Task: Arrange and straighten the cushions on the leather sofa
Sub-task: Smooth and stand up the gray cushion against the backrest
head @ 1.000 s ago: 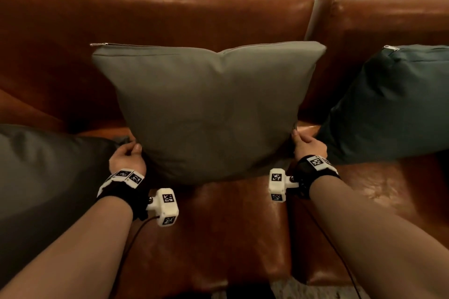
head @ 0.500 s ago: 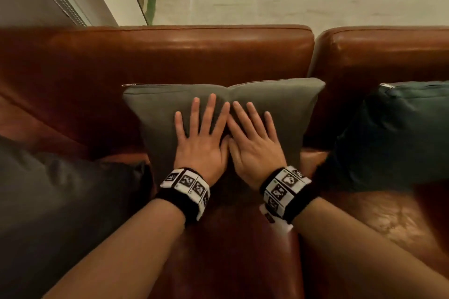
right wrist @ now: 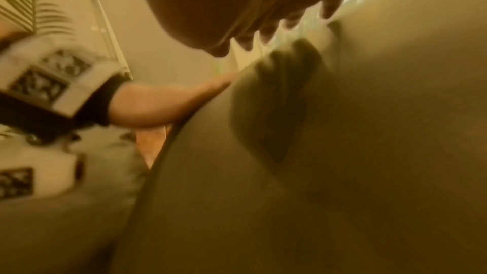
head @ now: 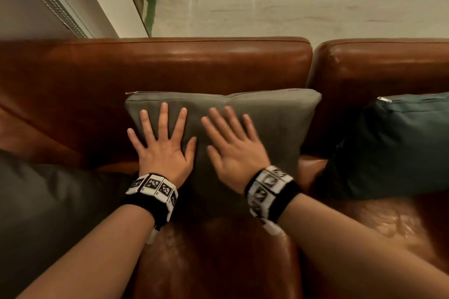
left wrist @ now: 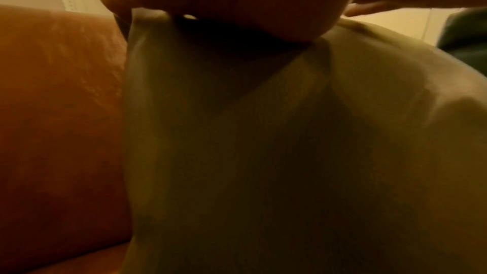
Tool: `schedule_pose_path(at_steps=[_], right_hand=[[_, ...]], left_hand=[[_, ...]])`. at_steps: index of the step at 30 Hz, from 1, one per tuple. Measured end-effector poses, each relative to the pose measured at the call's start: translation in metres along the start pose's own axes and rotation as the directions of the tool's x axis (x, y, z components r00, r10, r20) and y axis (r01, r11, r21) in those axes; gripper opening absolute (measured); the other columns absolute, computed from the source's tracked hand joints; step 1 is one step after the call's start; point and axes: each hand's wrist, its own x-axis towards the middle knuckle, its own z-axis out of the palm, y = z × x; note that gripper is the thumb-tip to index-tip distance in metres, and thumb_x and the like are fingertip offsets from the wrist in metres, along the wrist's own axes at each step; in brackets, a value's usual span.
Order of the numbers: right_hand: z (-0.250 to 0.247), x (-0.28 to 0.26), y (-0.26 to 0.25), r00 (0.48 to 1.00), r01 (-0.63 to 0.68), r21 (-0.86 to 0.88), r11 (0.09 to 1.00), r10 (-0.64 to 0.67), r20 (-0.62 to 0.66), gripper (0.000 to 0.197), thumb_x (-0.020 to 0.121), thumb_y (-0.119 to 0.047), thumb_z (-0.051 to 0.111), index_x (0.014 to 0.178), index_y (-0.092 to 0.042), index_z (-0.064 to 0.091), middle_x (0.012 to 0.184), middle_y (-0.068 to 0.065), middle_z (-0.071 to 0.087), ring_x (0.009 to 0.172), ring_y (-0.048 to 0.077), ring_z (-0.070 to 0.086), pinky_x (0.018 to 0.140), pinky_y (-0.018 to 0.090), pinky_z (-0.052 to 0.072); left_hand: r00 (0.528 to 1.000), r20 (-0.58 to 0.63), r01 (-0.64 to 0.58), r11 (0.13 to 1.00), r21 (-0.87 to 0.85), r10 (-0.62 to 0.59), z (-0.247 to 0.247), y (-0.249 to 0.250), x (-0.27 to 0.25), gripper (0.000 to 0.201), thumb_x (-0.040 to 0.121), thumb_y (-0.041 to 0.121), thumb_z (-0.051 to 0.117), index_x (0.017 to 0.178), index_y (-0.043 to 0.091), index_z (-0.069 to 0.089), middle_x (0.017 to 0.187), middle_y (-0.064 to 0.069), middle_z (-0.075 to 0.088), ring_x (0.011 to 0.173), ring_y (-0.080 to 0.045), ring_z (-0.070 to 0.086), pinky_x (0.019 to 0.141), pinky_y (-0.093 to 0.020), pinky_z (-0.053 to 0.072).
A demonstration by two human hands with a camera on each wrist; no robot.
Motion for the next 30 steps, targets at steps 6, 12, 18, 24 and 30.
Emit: schedule_pose_path(at_steps=[6, 12, 18, 24, 30], right_hand=[[0.004, 0.009, 0.083, 0.915, -0.398, -0.013, 0.917, 0.396, -0.073, 0.062, 0.097, -0.056, 0.024, 0.154, -0.037, 0.01, 0.164, -0.009, 0.008, 0.151, 0.017, 0.0, 0.121, 0.046, 0.0], [0.0, -0.001, 0.126, 0.868, -0.496, 0.02, 0.868, 0.496, 0.008, 0.058, 0.1, -0.052, 0.012, 0.154, -0.038, -0.004, 0.164, -0.009, -0.007, 0.15, 0.013, -0.01, 0.122, 0.046, -0.002], [-0.008, -0.007, 0.137, 0.904, -0.428, -0.007, 0.904, 0.428, 0.012, 0.057, 0.101, -0.049, 0.014, 0.154, -0.037, 0.0, 0.164, -0.01, -0.003, 0.151, 0.011, -0.006, 0.121, 0.048, -0.001], [-0.017, -0.017, 0.043, 0.938, -0.263, 0.179, 0.948, 0.295, -0.181, 0.055, 0.101, -0.027, 0.037, 0.153, -0.015, 0.026, 0.162, 0.006, 0.021, 0.151, 0.024, 0.01, 0.122, 0.044, 0.01], [0.071, -0.036, -0.021, 0.973, -0.087, -0.03, 0.996, 0.078, -0.218, 0.059, 0.099, -0.049, 0.04, 0.153, -0.031, 0.026, 0.162, -0.003, 0.015, 0.151, 0.019, 0.01, 0.122, 0.044, 0.01]], left_hand=[[1.0, 0.031, -0.007, 1.0, 0.01, 0.007, -0.003, -0.005, 0.006, 0.064, 0.094, 0.063, 0.009, 0.149, 0.043, -0.016, 0.162, 0.004, -0.019, 0.148, -0.037, -0.015, 0.111, -0.072, 0.003], [0.925, -0.134, -0.361, 0.932, -0.014, 0.356, -0.025, 0.062, 0.001, 0.074, 0.088, 0.051, 0.039, 0.154, 0.035, 0.01, 0.164, -0.006, 0.001, 0.149, -0.041, -0.001, 0.117, -0.061, -0.001], [0.972, -0.07, -0.219, 0.974, 0.057, 0.222, -0.009, 0.0, 0.033, 0.069, 0.092, 0.065, 0.022, 0.154, 0.037, 0.01, 0.164, 0.0, 0.011, 0.151, -0.03, 0.005, 0.118, -0.059, 0.003], [0.989, -0.067, -0.135, 0.991, 0.014, 0.135, -0.008, -0.008, 0.03, 0.067, 0.093, 0.063, 0.02, 0.154, 0.036, 0.007, 0.164, -0.005, 0.003, 0.151, -0.031, 0.0, 0.118, -0.06, 0.0], [0.974, -0.134, -0.186, 0.982, -0.018, 0.182, -0.002, -0.024, 0.035, 0.065, 0.095, 0.061, 0.024, 0.153, 0.036, 0.009, 0.163, -0.006, 0.008, 0.151, -0.03, 0.004, 0.119, -0.058, 0.003]])
